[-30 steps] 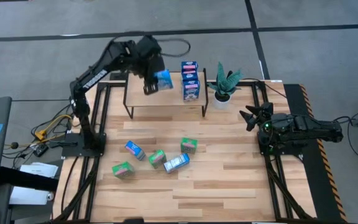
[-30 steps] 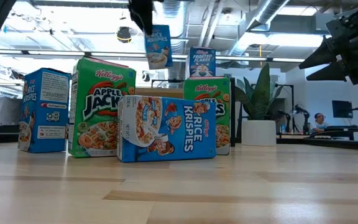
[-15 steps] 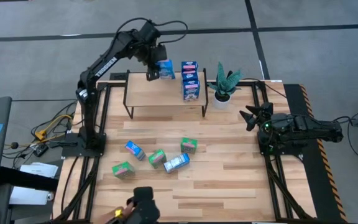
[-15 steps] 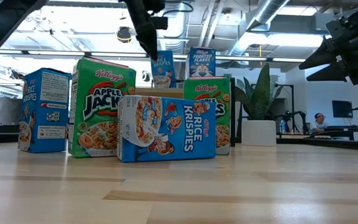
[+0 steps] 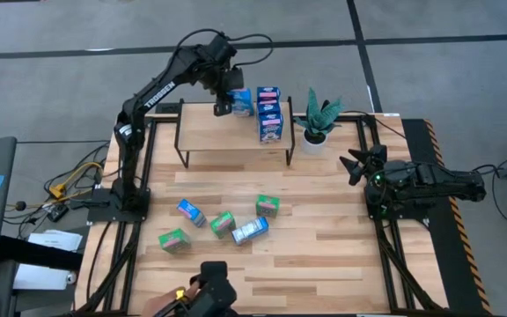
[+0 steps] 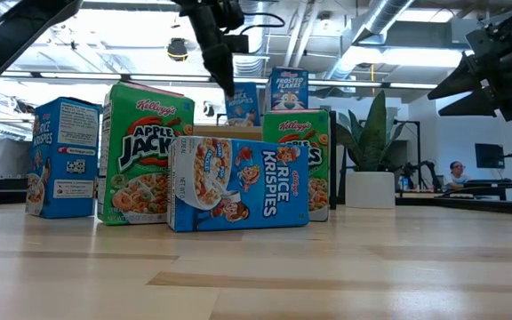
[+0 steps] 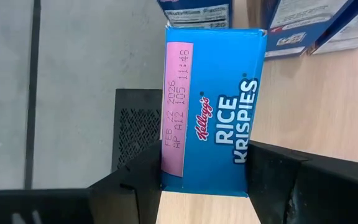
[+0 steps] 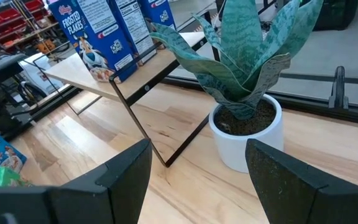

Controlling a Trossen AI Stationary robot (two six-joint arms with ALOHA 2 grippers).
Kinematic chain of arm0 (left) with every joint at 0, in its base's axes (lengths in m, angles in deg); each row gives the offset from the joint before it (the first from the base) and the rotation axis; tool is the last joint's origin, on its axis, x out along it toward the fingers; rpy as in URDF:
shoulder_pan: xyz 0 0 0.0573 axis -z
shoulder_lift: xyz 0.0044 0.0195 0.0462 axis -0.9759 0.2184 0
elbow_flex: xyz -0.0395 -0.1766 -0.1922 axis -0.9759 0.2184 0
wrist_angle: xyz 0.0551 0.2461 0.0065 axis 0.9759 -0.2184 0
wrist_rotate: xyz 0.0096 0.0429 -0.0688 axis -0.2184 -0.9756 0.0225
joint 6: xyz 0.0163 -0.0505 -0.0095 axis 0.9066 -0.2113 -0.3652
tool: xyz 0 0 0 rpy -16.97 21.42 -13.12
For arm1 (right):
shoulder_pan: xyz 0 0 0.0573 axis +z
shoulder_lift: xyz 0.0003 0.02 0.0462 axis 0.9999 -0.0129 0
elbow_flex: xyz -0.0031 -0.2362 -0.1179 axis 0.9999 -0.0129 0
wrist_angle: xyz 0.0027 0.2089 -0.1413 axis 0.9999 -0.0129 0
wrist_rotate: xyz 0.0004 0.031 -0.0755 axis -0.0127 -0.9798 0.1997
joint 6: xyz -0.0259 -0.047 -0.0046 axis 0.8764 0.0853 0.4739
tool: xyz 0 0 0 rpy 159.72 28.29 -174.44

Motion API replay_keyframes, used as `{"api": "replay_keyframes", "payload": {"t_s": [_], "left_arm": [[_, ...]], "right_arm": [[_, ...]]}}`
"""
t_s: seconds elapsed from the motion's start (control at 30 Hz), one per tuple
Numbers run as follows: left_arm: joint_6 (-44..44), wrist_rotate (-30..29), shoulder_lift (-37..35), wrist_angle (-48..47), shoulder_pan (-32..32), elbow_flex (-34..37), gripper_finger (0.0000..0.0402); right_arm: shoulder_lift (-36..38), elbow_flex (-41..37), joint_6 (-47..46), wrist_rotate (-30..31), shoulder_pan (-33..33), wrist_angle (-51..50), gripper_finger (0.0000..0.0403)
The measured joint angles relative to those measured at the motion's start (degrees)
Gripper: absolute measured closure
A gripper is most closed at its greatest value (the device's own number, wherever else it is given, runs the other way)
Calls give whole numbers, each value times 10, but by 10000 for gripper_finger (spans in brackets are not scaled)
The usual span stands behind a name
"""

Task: Stack cereal on shelf
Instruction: Put the top light blue cereal box on the shelf

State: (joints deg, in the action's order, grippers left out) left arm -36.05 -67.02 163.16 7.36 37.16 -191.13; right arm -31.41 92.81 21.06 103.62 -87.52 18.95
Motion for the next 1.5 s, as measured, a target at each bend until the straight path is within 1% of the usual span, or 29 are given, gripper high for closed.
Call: {"api": "replay_keyframes", "payload": {"t_s": [0.17,0.23,0.33,0.53,0.7,0.97,1.13,1.27,1.5], "left_arm": [[-9,2,0,0,4,0,227],[-9,-6,0,3,6,0,223],[-9,-24,0,8,8,0,208],[-12,-29,0,7,8,0,173],[-9,-36,0,8,9,0,156],[0,-73,0,28,9,0,152],[0,-75,0,26,12,0,152],[2,-88,0,26,19,0,152],[18,-136,-1,26,24,0,152]], "right_arm": [[0,0,0,9,0,0,117],[0,0,0,10,0,0,117],[0,0,0,11,0,0,117],[0,0,0,11,0,0,117],[0,0,0,11,0,0,117],[0,0,0,11,0,0,117],[0,0,0,10,0,0,117],[0,0,0,11,0,0,117],[0,0,0,10,0,0,117]]}}
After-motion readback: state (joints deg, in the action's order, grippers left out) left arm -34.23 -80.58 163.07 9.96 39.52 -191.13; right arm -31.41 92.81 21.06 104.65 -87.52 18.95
